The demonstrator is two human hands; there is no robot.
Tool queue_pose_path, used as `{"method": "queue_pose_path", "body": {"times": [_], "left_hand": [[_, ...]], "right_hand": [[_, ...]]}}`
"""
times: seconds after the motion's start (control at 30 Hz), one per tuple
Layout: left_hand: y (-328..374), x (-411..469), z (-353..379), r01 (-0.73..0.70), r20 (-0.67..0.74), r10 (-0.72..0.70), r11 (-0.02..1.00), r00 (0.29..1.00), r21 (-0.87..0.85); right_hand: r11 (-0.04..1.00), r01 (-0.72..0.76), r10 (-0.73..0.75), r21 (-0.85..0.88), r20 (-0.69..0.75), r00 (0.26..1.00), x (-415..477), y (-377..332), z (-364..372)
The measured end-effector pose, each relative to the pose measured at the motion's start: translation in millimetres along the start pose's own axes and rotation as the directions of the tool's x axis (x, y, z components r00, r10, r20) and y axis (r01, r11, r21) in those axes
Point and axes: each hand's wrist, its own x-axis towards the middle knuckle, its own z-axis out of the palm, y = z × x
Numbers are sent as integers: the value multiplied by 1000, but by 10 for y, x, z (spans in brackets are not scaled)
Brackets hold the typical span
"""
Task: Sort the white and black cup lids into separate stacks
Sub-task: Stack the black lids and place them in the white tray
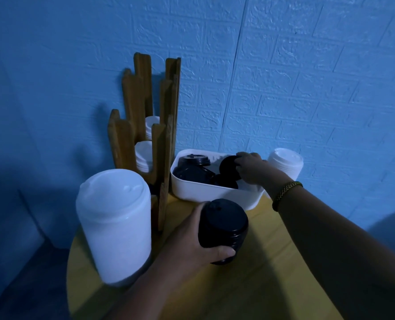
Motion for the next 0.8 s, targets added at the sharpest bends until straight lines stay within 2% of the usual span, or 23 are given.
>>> {"method": "queue_pose_path", "body": {"times": [0.07, 0.17, 0.27, 0.37, 0.5, 0.7, 0.77, 0.8], "left_hand": [[-4, -1, -1, 1, 0, -1, 1000, 1000, -1], [-12, -4, 10, -2, -8, 2, 1000, 1000, -5], [-10, -4, 6, 0, -9, -1, 1000, 1000, -18], [-22, -7, -15, -2, -11, 2, 1000, 1000, -27], [14, -31, -33, -11, -15, 10, 998, 1000, -59], [21, -62, -18, 4, -31, -6, 997, 999, -75], [16, -64, -19, 11, -30, -13, 997, 999, -77], [12, -61, -18, 13, -30, -16, 997, 999, -78]], "right_hand": [[999, 27, -29, -37, -64, 997, -24, 18, -15], [992, 75, -96, -100, -233, 968, -202, 19, -100], [993, 77, -112, -90, -502, 858, -586, 50, -166], [996, 65, -91, -64, -624, 776, -1229, 127, -10], [993, 48, -100, -106, -569, 816, -2014, 217, 475], [980, 163, -196, -117, -400, 895, -2483, 288, 782], [982, 189, -174, 5, -370, 912, -2533, 312, 779], [975, 178, -117, 137, -365, 924, -2543, 309, 746]]}}
